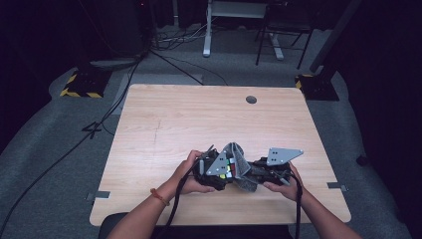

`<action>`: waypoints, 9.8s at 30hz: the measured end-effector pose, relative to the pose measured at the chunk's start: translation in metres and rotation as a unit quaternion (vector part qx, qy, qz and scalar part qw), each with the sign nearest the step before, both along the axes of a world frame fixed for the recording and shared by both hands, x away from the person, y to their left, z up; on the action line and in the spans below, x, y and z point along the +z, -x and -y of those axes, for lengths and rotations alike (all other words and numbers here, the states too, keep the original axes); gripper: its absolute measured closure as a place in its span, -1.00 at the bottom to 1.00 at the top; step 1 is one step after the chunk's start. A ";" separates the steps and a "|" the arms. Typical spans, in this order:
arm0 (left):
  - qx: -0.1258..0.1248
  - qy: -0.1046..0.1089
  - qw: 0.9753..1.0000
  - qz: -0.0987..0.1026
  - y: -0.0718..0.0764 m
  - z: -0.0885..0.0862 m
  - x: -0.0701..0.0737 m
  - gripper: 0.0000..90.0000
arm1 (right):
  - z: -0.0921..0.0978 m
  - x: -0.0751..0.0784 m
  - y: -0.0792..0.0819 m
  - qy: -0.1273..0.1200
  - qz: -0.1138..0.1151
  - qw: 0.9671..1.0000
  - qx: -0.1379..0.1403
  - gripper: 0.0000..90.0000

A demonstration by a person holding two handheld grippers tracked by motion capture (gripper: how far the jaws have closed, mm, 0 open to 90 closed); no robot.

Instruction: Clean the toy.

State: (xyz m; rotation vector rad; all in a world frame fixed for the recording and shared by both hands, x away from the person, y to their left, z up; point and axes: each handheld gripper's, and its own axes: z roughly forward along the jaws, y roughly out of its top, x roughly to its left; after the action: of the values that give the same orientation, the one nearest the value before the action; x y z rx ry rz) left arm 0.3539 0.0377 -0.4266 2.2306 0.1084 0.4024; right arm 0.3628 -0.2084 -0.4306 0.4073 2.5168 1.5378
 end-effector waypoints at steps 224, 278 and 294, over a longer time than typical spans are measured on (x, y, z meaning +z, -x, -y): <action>0.199 -0.105 0.970 -0.087 0.011 -0.166 -0.054 -0.59 | 0.181 -0.039 0.020 0.119 -0.047 0.967 -0.220 -0.39; 0.243 -0.010 0.958 -0.153 0.011 -0.200 -0.077 -0.67 | 0.209 -0.073 0.017 0.103 -0.075 0.942 -0.312 -0.48; 0.248 -0.009 0.956 -0.154 0.011 -0.201 -0.077 -0.67 | 0.209 -0.073 0.018 0.104 -0.075 0.940 -0.315 -0.49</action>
State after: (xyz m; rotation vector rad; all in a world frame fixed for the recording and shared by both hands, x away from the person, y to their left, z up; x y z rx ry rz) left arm 0.3434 0.2385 -0.5041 2.2539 0.8449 0.3153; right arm 0.3452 -0.4171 -0.5031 1.1904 2.2733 1.0129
